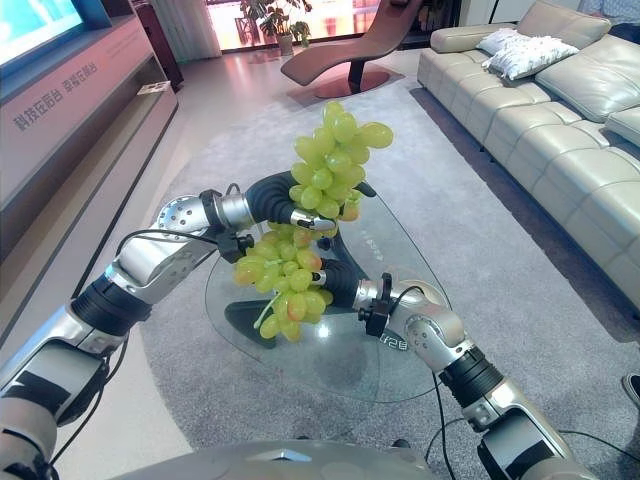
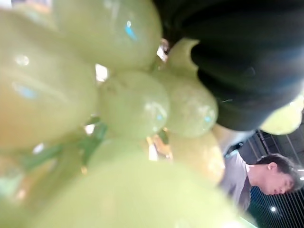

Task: Pick up fruits into the plate

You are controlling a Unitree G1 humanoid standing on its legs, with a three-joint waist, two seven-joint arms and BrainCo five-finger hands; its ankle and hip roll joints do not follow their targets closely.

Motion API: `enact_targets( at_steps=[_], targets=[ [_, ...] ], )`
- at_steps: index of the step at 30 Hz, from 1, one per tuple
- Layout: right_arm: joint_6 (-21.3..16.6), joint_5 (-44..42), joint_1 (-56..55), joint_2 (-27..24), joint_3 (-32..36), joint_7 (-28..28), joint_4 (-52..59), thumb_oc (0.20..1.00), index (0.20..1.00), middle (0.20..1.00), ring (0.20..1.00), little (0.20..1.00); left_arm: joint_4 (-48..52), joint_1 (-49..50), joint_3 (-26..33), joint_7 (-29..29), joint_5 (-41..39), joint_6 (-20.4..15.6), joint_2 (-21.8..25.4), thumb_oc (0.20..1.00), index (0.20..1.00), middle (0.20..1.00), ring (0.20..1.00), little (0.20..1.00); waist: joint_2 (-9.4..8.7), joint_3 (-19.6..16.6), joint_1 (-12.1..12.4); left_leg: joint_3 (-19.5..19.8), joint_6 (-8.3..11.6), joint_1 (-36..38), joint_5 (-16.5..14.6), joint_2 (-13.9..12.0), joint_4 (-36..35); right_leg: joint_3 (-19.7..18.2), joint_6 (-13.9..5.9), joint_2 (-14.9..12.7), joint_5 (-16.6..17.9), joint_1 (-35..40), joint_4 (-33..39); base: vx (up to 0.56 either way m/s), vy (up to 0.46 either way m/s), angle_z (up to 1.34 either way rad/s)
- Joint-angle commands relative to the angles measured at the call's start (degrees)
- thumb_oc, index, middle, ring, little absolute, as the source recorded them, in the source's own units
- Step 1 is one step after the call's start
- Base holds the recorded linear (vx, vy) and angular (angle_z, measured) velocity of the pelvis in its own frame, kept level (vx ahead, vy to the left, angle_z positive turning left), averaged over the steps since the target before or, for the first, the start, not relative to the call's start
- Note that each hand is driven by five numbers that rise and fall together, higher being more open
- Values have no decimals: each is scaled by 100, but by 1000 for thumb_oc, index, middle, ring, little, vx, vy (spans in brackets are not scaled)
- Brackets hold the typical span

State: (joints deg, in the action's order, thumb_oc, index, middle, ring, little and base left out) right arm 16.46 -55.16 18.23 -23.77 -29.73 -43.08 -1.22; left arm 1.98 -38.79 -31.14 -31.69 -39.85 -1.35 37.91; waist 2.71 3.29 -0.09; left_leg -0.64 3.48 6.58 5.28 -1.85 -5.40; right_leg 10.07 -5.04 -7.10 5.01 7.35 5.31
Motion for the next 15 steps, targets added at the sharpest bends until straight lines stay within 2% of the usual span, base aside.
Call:
enact_targets(
  at_steps=[1, 15],
  targets=[
    [-89, -263, 281, 540, -258, -248, 292, 200, 200, 200, 200, 200, -527, -791, 588, 279, -148, -323, -243, 200, 200, 200, 200, 200, -183, 91, 100, -366, 66, 376, -710, -45, 40, 160, -306, -225, -344, 237, -31, 0, 0, 0],
    [-54, -232, 244, 573, -276, -255, 307, 200, 200, 200, 200, 200, -580, -648, 622, 236, -47, -217, -295, 200, 200, 200, 200, 200, -182, 139, 128, -357, 70, 380, -705, -52, 40, 169, -314, -237, -341, 244, -31, 0, 0, 0]
  ],
)
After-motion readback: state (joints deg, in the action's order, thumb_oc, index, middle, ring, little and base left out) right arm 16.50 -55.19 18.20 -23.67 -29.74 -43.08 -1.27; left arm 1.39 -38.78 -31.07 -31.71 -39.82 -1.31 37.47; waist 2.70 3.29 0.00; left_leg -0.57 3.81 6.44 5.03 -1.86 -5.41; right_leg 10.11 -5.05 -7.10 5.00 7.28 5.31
